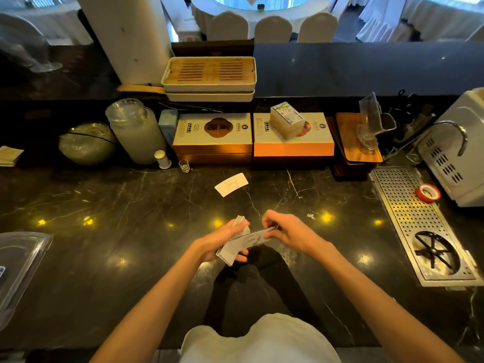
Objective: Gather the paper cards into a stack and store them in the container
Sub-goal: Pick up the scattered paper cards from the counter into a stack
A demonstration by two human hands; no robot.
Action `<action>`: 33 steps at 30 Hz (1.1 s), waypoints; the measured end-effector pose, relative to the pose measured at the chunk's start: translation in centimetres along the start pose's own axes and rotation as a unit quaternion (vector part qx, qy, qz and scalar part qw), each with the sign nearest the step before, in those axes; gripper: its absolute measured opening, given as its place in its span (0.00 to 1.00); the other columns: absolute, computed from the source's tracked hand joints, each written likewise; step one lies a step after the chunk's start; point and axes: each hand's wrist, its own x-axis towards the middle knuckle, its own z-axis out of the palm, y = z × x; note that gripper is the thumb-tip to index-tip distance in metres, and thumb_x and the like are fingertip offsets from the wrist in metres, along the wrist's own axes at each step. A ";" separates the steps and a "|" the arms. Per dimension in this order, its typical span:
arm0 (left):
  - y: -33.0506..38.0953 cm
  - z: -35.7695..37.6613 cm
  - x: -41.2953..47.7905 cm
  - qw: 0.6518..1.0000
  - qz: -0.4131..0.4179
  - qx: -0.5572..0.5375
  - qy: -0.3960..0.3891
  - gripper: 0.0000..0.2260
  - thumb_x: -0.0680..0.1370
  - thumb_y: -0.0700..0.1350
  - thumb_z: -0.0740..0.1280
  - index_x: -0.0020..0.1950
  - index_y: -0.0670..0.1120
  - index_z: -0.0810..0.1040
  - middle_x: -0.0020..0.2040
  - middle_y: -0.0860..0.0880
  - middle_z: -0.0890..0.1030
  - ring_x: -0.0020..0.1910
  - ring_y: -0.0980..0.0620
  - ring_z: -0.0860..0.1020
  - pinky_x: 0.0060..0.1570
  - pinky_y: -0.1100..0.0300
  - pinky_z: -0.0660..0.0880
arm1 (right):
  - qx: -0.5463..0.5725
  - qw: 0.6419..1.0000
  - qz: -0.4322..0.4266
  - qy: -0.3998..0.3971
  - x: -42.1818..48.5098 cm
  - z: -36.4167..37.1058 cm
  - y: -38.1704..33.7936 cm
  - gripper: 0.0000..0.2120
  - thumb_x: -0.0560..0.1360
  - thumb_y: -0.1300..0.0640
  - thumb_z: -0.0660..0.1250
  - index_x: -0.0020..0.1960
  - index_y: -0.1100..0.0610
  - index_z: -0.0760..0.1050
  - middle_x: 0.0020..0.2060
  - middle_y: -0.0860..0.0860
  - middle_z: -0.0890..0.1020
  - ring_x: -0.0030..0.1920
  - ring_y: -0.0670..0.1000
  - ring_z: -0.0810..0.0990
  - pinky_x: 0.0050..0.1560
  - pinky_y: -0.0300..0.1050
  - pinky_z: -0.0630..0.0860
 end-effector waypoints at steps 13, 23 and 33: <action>-0.5 -1.4 -0.4 0.997 0.075 -0.029 -0.017 0.28 0.75 0.47 0.73 0.71 0.54 0.64 0.56 0.42 0.80 0.42 0.48 0.80 0.38 0.57 0.80 | -0.137 0.988 -0.065 0.034 6.2 2.1 -3.0 0.12 0.78 0.55 0.67 0.61 0.51 0.72 0.60 0.48 0.74 0.56 0.47 0.77 0.51 0.44 0.80; -0.8 -7.5 3.5 0.967 0.097 -0.160 0.172 0.20 0.77 0.34 0.66 0.65 0.54 0.70 0.55 0.39 0.79 0.36 0.49 0.79 0.35 0.57 0.78 | -0.170 0.983 0.064 0.009 20.3 0.8 1.6 0.10 0.80 0.55 0.63 0.57 0.52 0.81 0.58 0.51 0.83 0.60 0.54 0.79 0.57 0.52 0.77; -0.6 -11.2 5.1 0.933 0.061 -0.281 0.215 0.23 0.77 0.39 0.69 0.70 0.48 0.66 0.51 0.39 0.79 0.34 0.48 0.78 0.32 0.56 0.77 | -0.213 0.961 0.150 -0.090 25.7 2.4 7.2 0.27 0.77 0.61 0.68 0.74 0.55 0.66 0.73 0.57 0.66 0.74 0.60 0.62 0.68 0.59 0.70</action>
